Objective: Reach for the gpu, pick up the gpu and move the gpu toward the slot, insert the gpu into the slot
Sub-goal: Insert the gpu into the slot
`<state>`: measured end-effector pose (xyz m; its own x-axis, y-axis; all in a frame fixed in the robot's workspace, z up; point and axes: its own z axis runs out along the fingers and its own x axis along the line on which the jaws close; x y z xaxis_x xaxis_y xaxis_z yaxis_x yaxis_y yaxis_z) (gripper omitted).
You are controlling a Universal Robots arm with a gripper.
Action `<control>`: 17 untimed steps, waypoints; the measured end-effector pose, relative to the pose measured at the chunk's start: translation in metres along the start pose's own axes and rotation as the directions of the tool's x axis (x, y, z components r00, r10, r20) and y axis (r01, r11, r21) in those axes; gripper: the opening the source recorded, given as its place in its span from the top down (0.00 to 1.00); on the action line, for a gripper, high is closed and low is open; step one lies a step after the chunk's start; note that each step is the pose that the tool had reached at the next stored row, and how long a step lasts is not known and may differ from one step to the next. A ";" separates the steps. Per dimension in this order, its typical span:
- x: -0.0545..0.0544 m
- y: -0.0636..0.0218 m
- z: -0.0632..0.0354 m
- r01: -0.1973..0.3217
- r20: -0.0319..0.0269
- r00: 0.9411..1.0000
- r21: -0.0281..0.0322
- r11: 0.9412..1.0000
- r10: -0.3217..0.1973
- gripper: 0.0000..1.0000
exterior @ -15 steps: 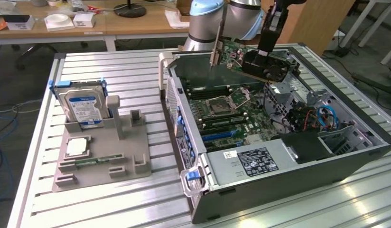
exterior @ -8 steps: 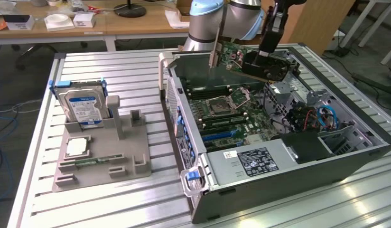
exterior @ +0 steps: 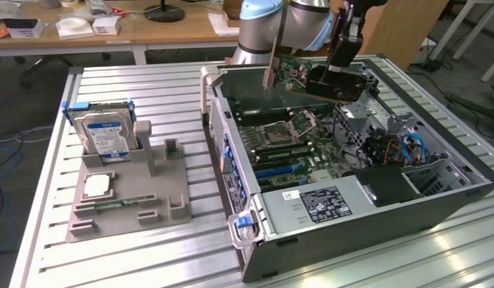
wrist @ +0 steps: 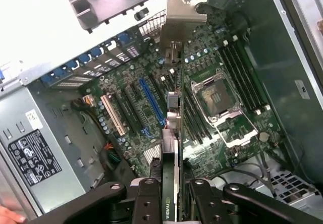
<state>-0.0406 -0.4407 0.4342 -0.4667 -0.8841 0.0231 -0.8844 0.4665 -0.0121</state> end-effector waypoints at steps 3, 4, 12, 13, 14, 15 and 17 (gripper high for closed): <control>0.000 0.0000 0.0001 0.040 0.000 0.999 0.001 0.999 -0.040 0.74; 0.000 0.0000 0.0002 0.054 0.001 0.999 0.001 0.999 -0.054 0.74; 0.000 0.0000 0.0006 0.169 0.002 0.986 0.004 0.986 -0.169 0.74; 0.000 0.0000 0.0006 0.183 0.002 0.983 0.004 0.983 -0.183 0.74; 0.000 0.0000 0.0007 0.197 0.002 0.980 0.005 0.980 -0.197 0.74; 0.000 0.0000 0.0007 0.211 0.002 0.977 0.005 0.977 -0.211 0.74; 0.000 0.0000 0.0008 0.240 0.002 0.971 0.006 0.971 -0.240 0.74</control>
<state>-0.0407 -0.4410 0.4333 -0.2411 -0.9702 0.0230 -0.9705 0.2409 -0.0121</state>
